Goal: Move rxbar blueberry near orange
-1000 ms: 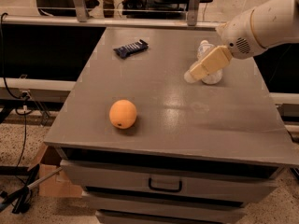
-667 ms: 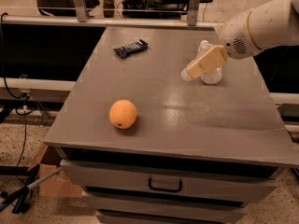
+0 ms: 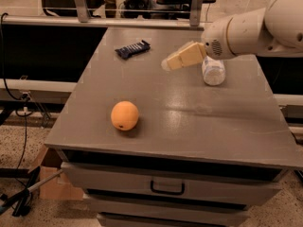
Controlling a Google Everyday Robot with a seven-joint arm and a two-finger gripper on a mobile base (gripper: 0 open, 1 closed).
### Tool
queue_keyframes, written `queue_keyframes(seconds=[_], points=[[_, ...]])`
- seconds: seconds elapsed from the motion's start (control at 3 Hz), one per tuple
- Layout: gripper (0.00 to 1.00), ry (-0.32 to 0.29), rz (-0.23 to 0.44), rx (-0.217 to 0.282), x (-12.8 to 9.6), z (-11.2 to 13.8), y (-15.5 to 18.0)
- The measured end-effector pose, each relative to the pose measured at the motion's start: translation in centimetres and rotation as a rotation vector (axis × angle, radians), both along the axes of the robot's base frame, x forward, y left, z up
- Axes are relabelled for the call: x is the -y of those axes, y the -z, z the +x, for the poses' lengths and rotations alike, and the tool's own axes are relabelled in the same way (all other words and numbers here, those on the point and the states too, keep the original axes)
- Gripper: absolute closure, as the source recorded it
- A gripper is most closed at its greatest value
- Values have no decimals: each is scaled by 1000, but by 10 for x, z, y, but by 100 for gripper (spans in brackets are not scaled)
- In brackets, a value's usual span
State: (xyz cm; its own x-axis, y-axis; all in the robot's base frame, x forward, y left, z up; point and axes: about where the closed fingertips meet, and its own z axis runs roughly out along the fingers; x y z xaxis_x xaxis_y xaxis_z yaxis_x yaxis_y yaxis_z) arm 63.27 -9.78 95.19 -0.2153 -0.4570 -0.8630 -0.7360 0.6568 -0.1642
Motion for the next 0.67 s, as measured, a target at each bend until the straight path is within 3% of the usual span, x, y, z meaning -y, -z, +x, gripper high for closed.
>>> queue_keyframes(seconds=[0.33,0.67], points=[[0,38,34,43,-26,16,9],[0,91,60,41,-42,30,31]])
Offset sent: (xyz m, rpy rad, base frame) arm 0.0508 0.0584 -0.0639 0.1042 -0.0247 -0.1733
